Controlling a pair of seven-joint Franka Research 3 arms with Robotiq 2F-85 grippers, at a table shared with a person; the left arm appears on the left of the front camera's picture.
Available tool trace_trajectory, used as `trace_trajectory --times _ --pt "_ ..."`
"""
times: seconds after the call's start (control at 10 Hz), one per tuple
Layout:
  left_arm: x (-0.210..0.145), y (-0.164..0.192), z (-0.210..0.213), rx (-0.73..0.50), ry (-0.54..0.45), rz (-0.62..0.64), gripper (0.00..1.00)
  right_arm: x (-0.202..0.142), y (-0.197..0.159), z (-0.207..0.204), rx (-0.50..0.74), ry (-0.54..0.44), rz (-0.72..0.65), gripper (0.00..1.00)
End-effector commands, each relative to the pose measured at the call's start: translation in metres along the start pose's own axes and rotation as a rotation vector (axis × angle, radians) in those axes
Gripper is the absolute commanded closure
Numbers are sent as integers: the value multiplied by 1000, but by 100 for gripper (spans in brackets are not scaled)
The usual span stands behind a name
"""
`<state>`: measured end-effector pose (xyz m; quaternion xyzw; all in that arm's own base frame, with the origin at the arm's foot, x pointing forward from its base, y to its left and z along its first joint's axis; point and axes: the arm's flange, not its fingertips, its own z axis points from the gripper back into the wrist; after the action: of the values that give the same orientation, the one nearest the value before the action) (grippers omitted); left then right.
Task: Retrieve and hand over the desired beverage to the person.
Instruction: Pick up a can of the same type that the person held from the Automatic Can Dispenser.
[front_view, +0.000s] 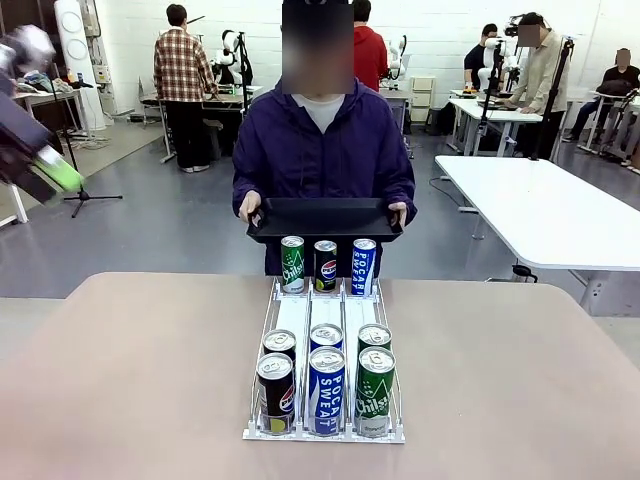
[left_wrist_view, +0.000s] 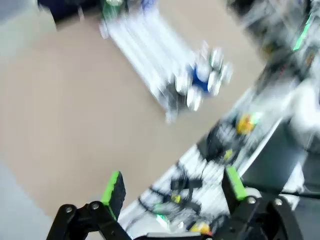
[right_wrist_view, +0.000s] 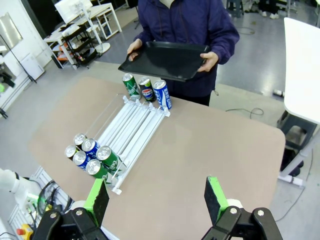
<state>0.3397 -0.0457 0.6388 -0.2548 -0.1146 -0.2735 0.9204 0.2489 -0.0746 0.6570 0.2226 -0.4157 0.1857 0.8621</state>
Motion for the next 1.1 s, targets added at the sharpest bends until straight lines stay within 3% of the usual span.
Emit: trace_trajectory --times 0.0,0.2,0.4,0.7,1.0 --pt "47 -57 -72 181 249 5 0 0 0 -1 14 -6 1 0" --pt "54 -118 -170 398 338 126 0 0 0 -1 14 -6 1 0" --pt "50 -149 -218 425 290 192 0 0 0 -1 14 -6 1 0" --pt "42 -149 -252 485 119 318 0 0 0 -1 14 -6 1 0" --pt "49 -148 -251 437 154 312 0 0 0 -1 14 -6 1 0"
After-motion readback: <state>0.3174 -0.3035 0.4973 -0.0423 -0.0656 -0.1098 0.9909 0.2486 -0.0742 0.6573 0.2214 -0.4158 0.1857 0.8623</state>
